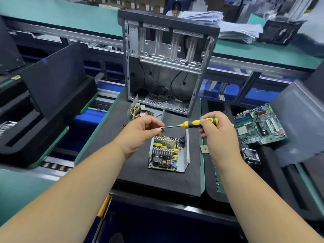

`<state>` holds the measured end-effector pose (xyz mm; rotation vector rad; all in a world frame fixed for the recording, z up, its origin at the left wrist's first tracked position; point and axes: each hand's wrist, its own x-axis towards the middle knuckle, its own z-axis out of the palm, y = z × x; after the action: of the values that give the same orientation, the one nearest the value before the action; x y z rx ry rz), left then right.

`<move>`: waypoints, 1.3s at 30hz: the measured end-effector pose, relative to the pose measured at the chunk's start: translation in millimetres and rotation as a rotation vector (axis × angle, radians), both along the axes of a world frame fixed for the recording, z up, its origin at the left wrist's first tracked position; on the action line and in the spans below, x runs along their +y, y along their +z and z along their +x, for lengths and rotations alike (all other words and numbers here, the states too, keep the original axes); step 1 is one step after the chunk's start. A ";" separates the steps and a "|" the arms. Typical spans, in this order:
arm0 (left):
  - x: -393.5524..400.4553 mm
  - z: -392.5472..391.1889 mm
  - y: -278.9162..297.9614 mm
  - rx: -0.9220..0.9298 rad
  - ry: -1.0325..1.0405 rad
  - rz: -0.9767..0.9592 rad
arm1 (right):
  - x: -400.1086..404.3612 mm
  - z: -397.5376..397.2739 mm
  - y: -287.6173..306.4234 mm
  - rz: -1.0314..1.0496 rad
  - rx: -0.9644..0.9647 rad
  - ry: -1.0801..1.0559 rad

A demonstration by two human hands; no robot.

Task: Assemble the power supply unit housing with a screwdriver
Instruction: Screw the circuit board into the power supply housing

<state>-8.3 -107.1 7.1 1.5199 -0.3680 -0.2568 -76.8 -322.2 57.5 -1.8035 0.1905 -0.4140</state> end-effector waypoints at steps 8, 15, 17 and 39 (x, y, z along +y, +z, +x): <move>9.3 -2.3 -26.6 0.038 0.092 0.052 | 3.0 -10.2 -14.6 -0.155 -0.003 0.034; 31.4 -4.8 -88.3 0.128 0.147 0.358 | 21.1 -12.5 -37.0 -0.422 0.067 0.160; 35.5 -8.2 -104.4 0.118 0.100 0.483 | 28.9 -10.9 -42.9 -0.489 0.102 0.205; 28.0 -8.9 -145.5 -0.050 0.016 0.563 | 62.0 9.9 -69.1 -0.853 0.190 0.349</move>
<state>-17.2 -79.1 -138.4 2.0845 -0.3376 -0.3278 -66.9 -260.2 -11.6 -2.6564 -0.2095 -0.0581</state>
